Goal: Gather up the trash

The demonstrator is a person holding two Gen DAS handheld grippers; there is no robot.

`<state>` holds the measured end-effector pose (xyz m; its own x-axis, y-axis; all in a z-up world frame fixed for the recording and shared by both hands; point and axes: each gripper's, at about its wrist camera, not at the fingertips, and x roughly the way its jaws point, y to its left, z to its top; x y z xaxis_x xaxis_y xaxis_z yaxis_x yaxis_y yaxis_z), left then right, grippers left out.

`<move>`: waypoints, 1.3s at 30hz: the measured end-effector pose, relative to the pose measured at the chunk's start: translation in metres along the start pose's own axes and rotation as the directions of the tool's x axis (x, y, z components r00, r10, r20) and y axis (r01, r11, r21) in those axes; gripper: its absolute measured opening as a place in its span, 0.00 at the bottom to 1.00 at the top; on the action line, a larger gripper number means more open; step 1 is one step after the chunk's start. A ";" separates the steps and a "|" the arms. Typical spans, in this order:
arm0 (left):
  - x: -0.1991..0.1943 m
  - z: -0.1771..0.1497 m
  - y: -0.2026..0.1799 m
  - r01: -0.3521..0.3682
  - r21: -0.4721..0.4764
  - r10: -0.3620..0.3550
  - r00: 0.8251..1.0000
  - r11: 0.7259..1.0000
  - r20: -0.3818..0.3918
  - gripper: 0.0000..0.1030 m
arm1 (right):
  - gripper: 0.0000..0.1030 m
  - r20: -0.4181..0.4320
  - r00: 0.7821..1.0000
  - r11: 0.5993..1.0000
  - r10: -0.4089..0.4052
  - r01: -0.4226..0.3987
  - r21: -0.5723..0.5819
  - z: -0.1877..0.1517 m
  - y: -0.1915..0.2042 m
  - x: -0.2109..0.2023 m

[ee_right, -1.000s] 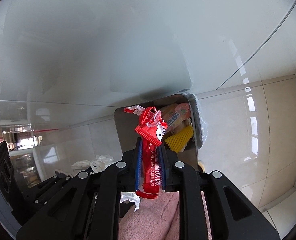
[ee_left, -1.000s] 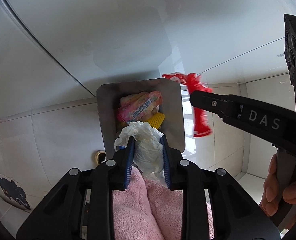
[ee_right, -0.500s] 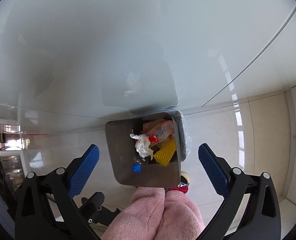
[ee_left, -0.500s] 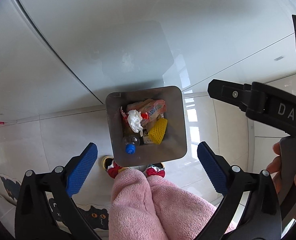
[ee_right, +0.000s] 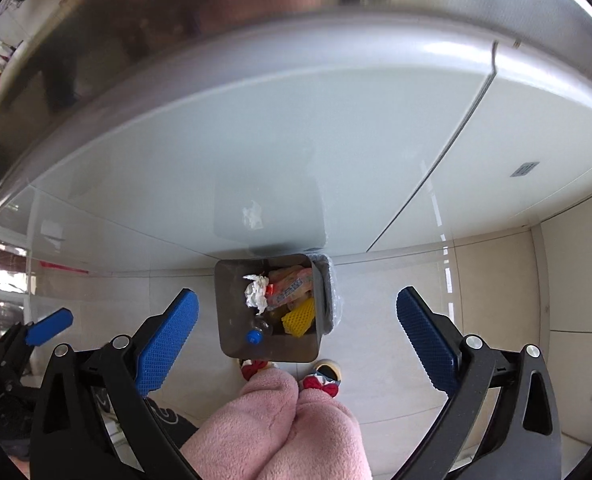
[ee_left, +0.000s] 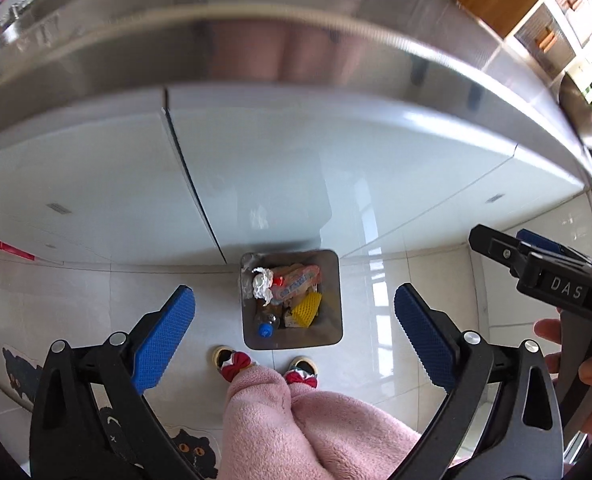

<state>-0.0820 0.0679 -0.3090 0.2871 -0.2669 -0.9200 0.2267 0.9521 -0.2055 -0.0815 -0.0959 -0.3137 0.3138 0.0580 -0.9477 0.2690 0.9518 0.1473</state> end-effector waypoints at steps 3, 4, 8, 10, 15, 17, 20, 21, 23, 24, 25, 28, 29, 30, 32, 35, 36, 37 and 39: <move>-0.049 0.013 0.000 0.002 -0.036 0.000 0.998 0.999 0.065 0.92 | 0.97 0.072 0.997 1.000 -0.006 0.008 -0.024 0.005 -0.001 -0.049; -0.063 0.017 -0.001 -0.007 -0.042 0.010 0.997 0.999 0.077 0.92 | 0.97 0.093 0.996 1.000 -0.004 0.007 -0.030 0.008 -0.001 -0.064; -0.115 0.037 -0.004 -0.054 -0.064 0.061 0.990 0.997 0.127 0.92 | 0.97 0.182 0.983 0.999 -0.009 0.017 -0.040 0.022 0.001 -0.120; -0.140 0.047 -0.007 -0.056 -0.060 0.066 0.983 0.997 0.171 0.92 | 0.97 0.226 0.974 0.999 -0.006 0.016 -0.042 0.028 0.005 -0.145; -0.209 0.072 -0.023 -0.104 -0.005 0.101 0.948 0.995 0.303 0.92 | 0.97 0.355 0.934 0.997 -0.035 0.058 -0.054 0.045 0.010 -0.211; -0.235 0.083 -0.026 -0.112 -0.008 0.108 0.934 0.994 0.339 0.92 | 0.97 0.395 0.918 0.997 -0.042 0.065 -0.046 0.051 0.012 -0.236; -0.272 0.090 -0.032 -0.116 0.001 0.105 0.908 0.993 0.405 0.92 | 0.97 0.435 0.899 0.996 -0.049 0.077 -0.047 0.060 0.016 -0.273; -0.283 0.093 -0.034 -0.111 0.010 0.096 0.898 0.994 0.429 0.92 | 0.97 0.455 0.889 0.995 -0.052 0.084 -0.051 0.062 0.019 -0.283; -0.302 0.096 -0.038 -0.111 0.013 0.092 0.879 0.994 0.469 0.92 | 0.97 0.498 0.865 0.993 -0.063 0.103 -0.053 0.065 0.025 -0.303; -0.311 0.098 -0.040 -0.113 0.014 0.092 0.869 0.994 0.485 0.92 | 0.97 0.514 0.855 0.993 -0.068 0.109 -0.051 0.066 0.027 -0.313; -0.320 0.100 -0.041 -0.115 0.017 0.091 0.862 0.993 0.499 0.92 | 0.97 0.528 0.846 0.992 -0.076 0.117 -0.044 0.068 0.029 -0.324; -0.339 0.105 -0.044 -0.110 0.025 0.079 0.838 0.994 0.540 0.92 | 0.97 0.590 0.797 0.984 -0.130 0.176 -0.020 0.068 0.036 -0.348; -0.344 0.107 -0.045 -0.106 0.023 0.076 0.831 0.994 0.551 0.92 | 0.97 0.607 0.782 0.982 -0.143 0.188 -0.011 0.067 0.037 -0.355; -0.349 0.109 -0.045 -0.099 0.023 0.070 0.827 0.995 0.557 0.92 | 0.97 0.621 0.771 0.983 -0.142 0.184 -0.005 0.068 0.038 -0.361; -0.357 0.113 -0.047 -0.094 0.024 0.064 0.823 0.995 0.564 0.92 | 0.97 0.637 0.759 0.987 -0.130 0.163 0.007 0.070 0.040 -0.368; -0.363 0.117 -0.049 -0.101 0.039 0.060 0.813 0.994 0.579 0.92 | 0.97 0.653 0.749 0.991 -0.113 0.137 0.014 0.073 0.041 -0.376; -0.364 0.118 -0.050 -0.103 0.042 0.059 0.811 0.994 0.582 0.92 | 0.97 0.656 0.746 0.991 -0.114 0.136 0.018 0.074 0.043 -0.378; -0.363 0.119 -0.049 -0.102 0.048 0.055 0.810 0.994 0.584 0.92 | 0.97 0.658 0.745 0.991 -0.110 0.130 0.019 0.076 0.044 -0.380; -0.362 0.120 -0.049 -0.101 0.059 0.048 0.811 0.993 0.584 0.92 | 0.97 0.659 0.745 0.993 -0.102 0.116 0.022 0.077 0.045 -0.381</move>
<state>-0.0848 0.1000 0.0739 0.7868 -0.2580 -0.5607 0.2512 0.9637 -0.0910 -0.1185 -0.0981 0.0764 0.8066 -0.2524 -0.5345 0.3238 0.9452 0.0424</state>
